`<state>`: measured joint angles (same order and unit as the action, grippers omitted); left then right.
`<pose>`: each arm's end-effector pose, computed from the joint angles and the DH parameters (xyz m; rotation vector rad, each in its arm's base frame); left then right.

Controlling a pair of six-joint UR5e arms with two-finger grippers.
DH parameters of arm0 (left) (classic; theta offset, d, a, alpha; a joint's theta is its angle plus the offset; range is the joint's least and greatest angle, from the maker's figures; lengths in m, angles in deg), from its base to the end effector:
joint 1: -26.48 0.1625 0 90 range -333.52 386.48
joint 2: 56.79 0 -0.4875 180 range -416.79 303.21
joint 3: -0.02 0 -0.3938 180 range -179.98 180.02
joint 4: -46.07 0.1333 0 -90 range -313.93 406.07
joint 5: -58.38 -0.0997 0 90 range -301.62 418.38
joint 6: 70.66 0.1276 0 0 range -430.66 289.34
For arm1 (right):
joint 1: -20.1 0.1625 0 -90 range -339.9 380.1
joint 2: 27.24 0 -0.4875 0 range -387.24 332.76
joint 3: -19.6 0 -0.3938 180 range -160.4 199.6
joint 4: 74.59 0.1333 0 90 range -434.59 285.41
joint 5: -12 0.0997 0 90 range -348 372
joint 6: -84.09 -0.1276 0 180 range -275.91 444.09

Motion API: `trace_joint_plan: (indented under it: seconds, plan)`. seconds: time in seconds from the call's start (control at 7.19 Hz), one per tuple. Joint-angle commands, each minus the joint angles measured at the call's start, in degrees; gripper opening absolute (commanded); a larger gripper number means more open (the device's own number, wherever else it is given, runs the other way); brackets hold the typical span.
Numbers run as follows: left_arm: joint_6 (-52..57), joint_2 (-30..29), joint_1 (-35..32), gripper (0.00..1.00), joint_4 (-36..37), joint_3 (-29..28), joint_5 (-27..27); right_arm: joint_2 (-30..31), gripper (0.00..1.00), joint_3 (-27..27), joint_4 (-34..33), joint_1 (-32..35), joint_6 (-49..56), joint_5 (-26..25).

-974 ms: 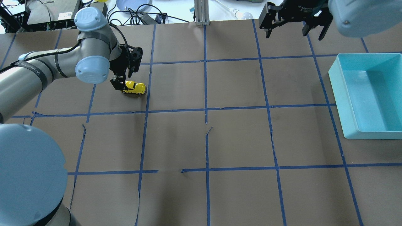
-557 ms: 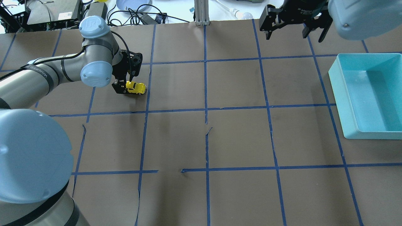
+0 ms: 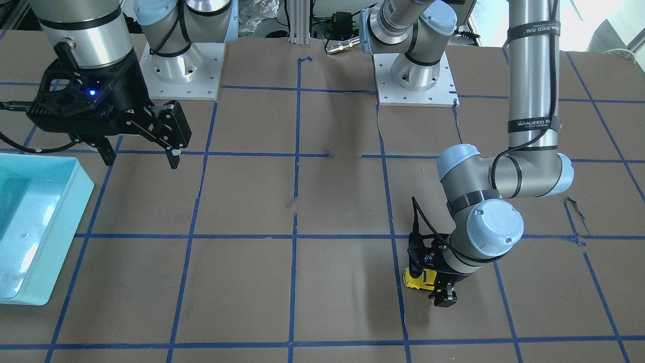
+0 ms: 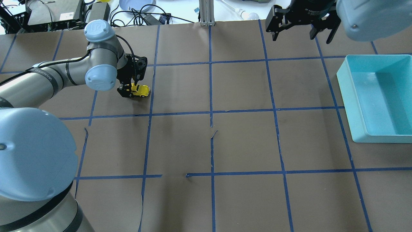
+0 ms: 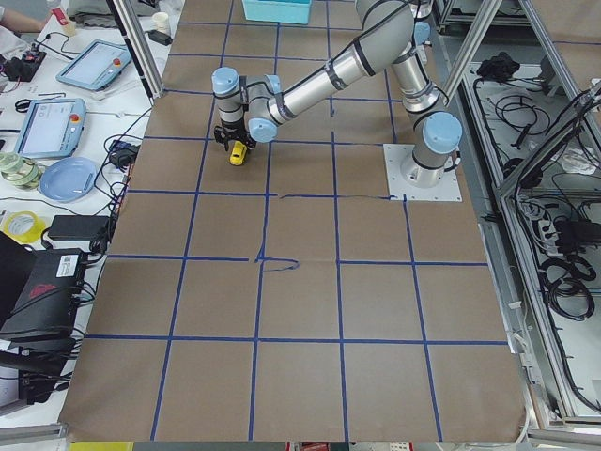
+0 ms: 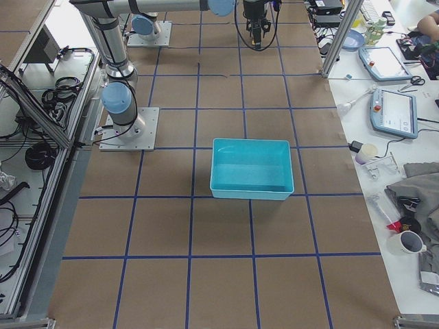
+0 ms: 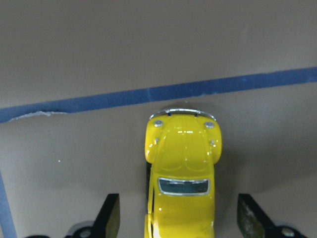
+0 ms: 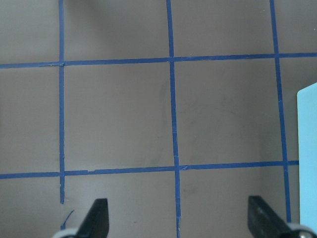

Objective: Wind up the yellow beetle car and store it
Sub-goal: 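Close the left gripper on the yellow car and press it down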

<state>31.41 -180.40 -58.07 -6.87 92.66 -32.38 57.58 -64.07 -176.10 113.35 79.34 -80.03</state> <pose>-0.0656 -0.6983 0.2095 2.3315 2.0768 0.0037 0.1605 -0.5548 0.5533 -0.0467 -3.1021 0.3472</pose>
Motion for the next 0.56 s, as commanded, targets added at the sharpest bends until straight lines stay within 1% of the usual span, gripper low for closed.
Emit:
trace_joint_plan:
  seconds: [0.0,0.42]
  plan:
    - [-2.3,0.3,0.0,0.79,-0.1,0.0,1.1,0.0,1.00,0.0,0.0,0.0,0.0,0.0]
    - [-2.1,0.9,0.4,0.68,-0.3,0.5,1.0,0.0,1.00,0.0,0.0,0.0,0.0,0.0]
